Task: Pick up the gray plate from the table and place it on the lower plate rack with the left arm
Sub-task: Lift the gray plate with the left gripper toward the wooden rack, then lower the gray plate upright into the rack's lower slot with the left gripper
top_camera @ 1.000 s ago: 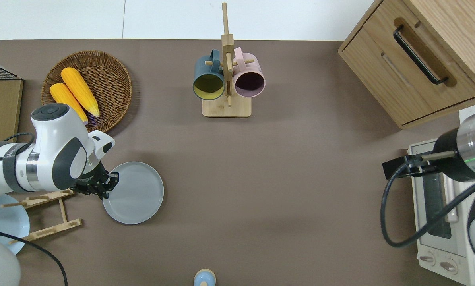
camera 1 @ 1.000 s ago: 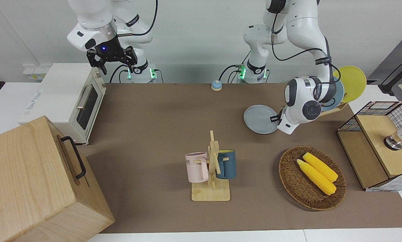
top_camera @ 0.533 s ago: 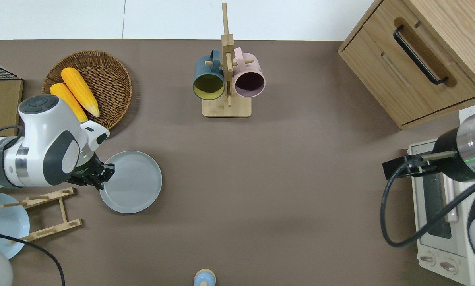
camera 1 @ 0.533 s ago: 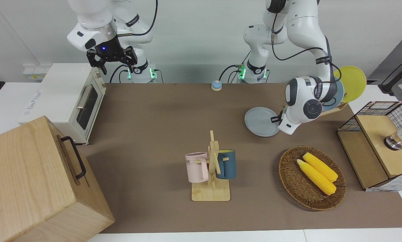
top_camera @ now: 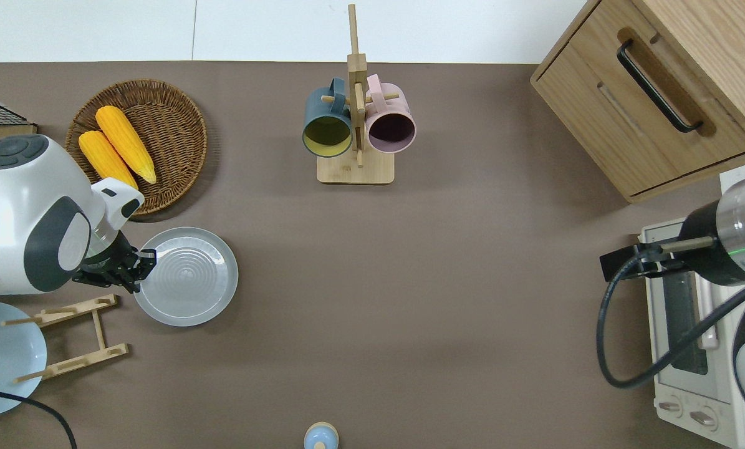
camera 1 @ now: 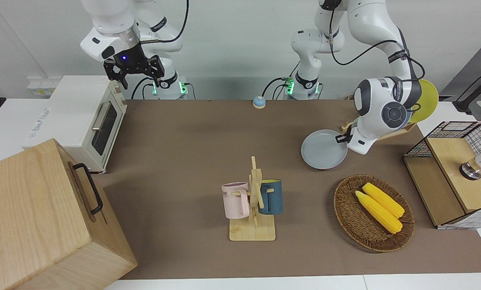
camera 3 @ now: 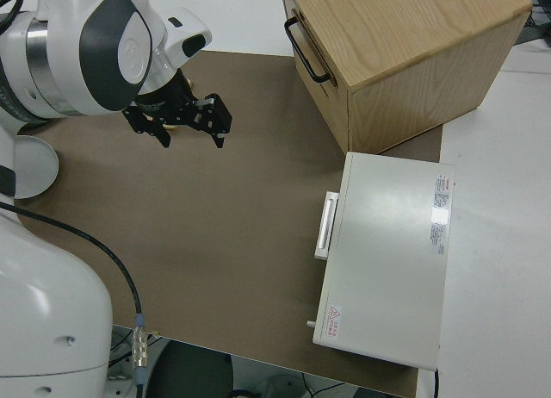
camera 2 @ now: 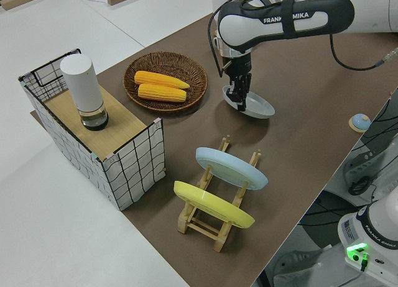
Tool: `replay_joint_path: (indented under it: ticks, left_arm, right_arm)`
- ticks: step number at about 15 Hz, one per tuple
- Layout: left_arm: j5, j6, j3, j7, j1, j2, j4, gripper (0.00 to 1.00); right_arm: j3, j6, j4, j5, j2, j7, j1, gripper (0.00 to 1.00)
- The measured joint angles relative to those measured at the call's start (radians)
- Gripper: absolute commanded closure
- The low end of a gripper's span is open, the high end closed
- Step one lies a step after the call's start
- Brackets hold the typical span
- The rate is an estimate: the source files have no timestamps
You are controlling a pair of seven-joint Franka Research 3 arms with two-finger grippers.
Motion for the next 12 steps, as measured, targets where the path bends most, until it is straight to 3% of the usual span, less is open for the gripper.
replay_joint_path:
  ticks: [7, 12]
  left_arm:
    - [0.122, -0.184, 0.003, -0.005, 0.000, -0.040, 0.092, 1.00]
    - [0.334, -0.357, 0.004, -0.005, -0.001, -0.055, 0.146, 1.00]
  right_arm:
    - [0.000, 0.000, 0.000, 0.000, 0.000, 0.000, 0.000, 0.013]
    - [0.000, 0.000, 0.000, 0.000, 0.000, 0.000, 0.000, 0.011]
